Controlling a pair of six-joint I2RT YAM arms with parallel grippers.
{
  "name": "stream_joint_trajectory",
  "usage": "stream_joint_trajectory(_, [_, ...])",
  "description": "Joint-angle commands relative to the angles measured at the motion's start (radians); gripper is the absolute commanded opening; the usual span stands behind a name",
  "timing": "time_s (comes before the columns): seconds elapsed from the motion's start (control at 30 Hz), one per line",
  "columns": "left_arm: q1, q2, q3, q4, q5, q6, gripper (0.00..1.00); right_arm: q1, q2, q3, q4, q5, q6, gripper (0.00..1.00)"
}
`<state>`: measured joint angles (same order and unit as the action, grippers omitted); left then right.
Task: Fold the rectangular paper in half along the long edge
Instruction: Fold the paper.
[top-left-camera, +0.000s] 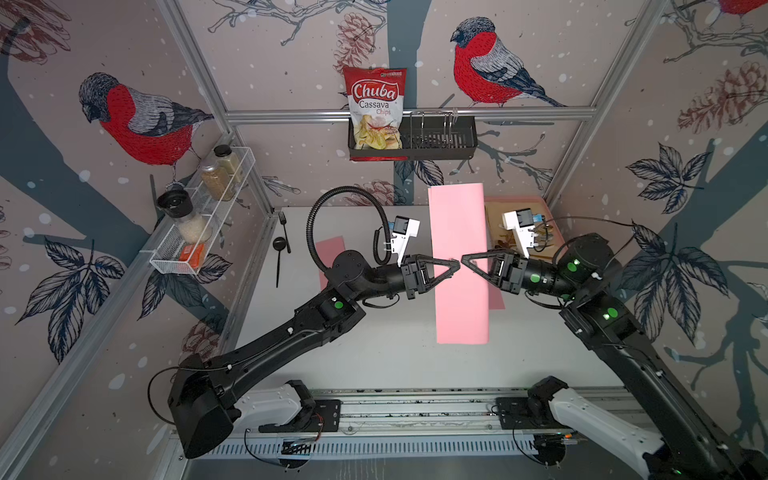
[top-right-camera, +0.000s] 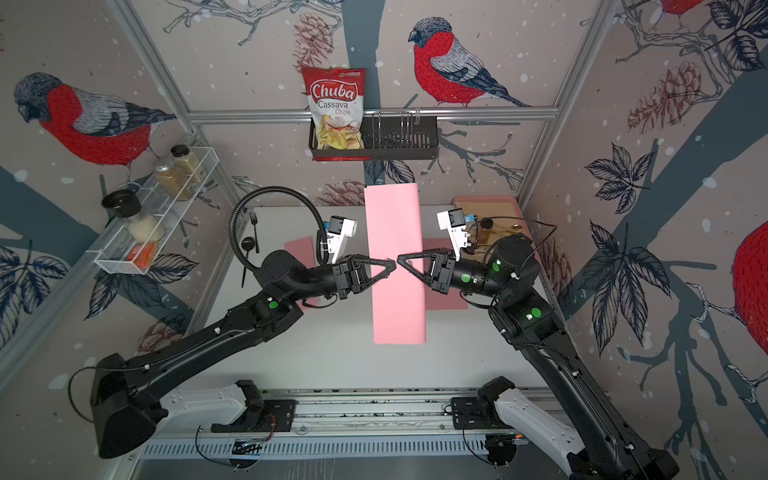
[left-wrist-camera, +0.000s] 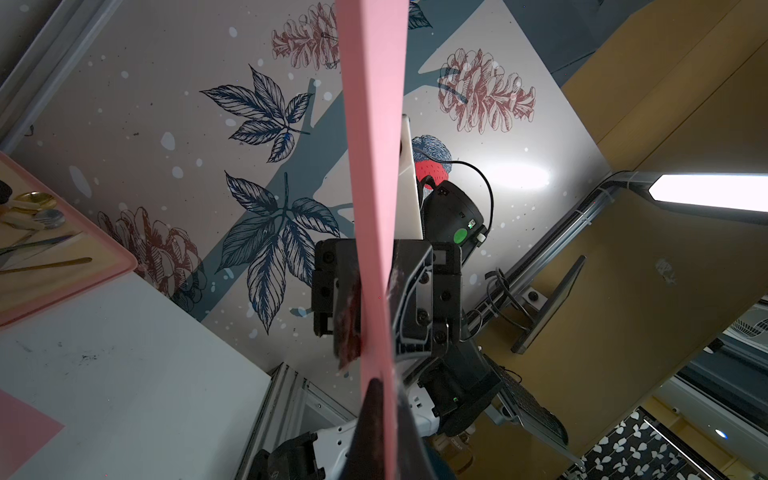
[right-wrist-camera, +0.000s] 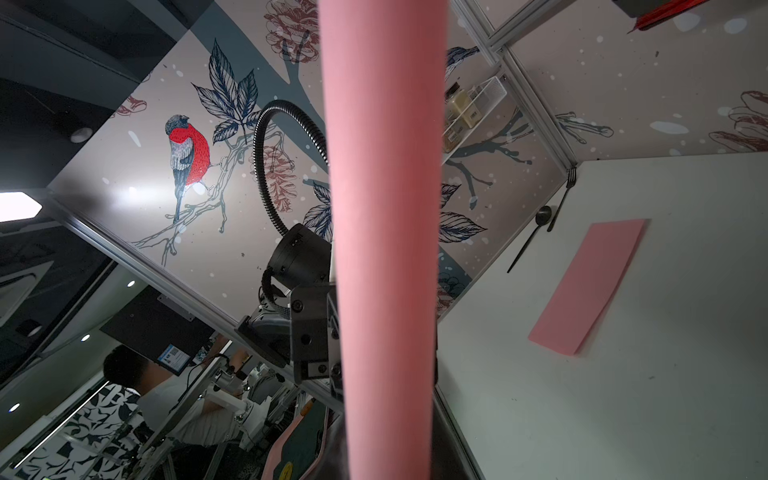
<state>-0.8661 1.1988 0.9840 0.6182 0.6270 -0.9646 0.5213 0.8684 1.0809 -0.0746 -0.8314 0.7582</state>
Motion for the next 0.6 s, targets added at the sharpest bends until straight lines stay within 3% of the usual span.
stream_joint_trajectory(0.0, [-0.003,-0.005,0.008,0.071,0.012,0.003,0.0,-0.004,-0.003,0.012,0.013,0.009,-0.007,0.24])
stream_joint_trajectory(0.27, [-0.004,-0.005,0.007,0.072,0.021,0.003,0.0,-0.089,-0.022,-0.026,0.189,-0.081,0.124,0.4])
stream_joint_trajectory(0.4, [-0.005,-0.004,0.006,0.071,0.024,0.002,0.0,-0.111,-0.023,-0.046,0.251,-0.104,0.166,0.39])
stream_joint_trajectory(0.57, [-0.006,-0.001,0.007,0.069,0.023,0.004,0.0,-0.112,-0.023,-0.055,0.262,-0.109,0.176,0.31])
